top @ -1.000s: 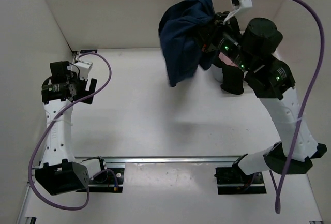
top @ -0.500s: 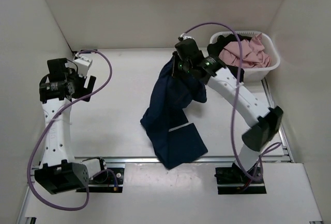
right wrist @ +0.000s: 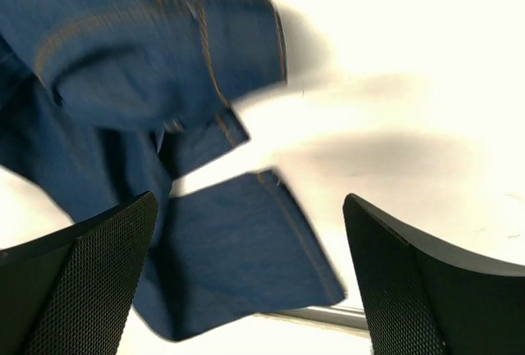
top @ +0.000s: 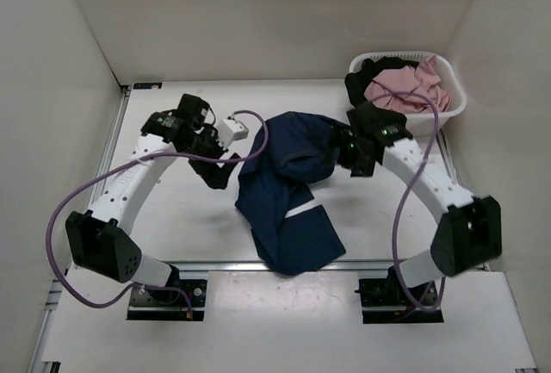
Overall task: Fold and stack the trousers
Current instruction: Flatten the trousers out
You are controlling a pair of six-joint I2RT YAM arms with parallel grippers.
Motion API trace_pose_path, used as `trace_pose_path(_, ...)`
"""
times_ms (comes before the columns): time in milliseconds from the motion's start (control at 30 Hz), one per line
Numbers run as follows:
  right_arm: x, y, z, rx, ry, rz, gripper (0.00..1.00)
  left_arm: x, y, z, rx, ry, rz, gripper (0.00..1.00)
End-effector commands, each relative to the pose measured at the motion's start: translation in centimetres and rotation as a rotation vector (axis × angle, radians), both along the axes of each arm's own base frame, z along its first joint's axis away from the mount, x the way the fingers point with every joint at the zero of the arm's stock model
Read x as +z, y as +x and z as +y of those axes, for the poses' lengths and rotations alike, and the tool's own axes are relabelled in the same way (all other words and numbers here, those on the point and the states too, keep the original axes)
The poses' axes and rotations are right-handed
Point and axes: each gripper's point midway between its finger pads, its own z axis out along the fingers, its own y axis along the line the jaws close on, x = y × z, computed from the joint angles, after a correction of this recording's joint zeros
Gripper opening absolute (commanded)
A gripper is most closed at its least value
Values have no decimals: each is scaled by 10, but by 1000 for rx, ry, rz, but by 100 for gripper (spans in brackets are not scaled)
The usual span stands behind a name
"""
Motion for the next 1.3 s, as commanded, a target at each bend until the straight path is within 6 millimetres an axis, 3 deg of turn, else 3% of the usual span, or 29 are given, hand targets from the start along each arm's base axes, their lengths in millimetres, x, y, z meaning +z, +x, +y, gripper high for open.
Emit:
trace_pose_path(0,-9,3,19,-45,189,-45,98,-23,-14,-30,-64,-85,124,100)
trace_pose_path(167,-14,19,38,-142,311,-34,98,-61,1,-60,-34,-144,254,100)
trace_pose_path(300,-14,49,36,-284,391,-64,99,-88,35,-48,50,-39,164,100)
trace_pose_path(467,-38,73,45,-468,482,22,99,-111,35,-56,46,-46,208,100)
trace_pose_path(600,-71,69,60,-561,522,178,99,-122,27,-68,30,-103,277,81)
trace_pose_path(700,-88,55,62,-605,504,257,94,-115,30,-78,11,-151,285,61)
trace_pose_path(733,-91,55,59,-627,490,258,90,-110,33,-85,-2,-185,286,54)
trace_pose_path(767,-95,50,57,-633,478,272,85,-112,31,-87,-5,-191,310,35)
trace_pose_path(800,-96,52,55,-640,470,263,64,-113,33,-89,-8,-201,317,22)
trace_pose_path(833,-97,50,54,-642,464,270,50,-116,31,-90,-8,-201,340,14)
trace_pose_path(867,-97,50,54,-642,464,270,36,-111,35,-94,-15,-217,328,14)
trace_pose_path(900,-101,51,51,-654,459,276,13,-113,38,-91,-2,-214,337,14)
trace_pose_path(933,-97,55,52,-631,460,258,4,-111,42,-90,10,-204,325,14)
trace_pose_path(1000,-86,61,50,-600,455,231,0,-103,61,-75,56,-175,275,14)
trace_pose_path(1033,-71,72,50,-551,444,170,0,-95,72,-65,94,-153,230,14)
trace_pose_path(1067,-62,79,46,-536,419,123,0,-85,93,-36,173,-99,153,14)
trace_pose_path(1133,-38,85,40,-468,367,53,0,-58,123,-5,260,-71,43,14)
trace_pose_path(1167,-7,98,41,-439,377,-20,0,-46,141,32,321,-27,-27,14)
trace_pose_path(1200,3,96,37,-424,346,-29,0,-18,156,51,358,-3,-114,14)
trace_pose_path(1267,31,102,23,-383,278,-110,0,12,169,91,389,93,-234,14)
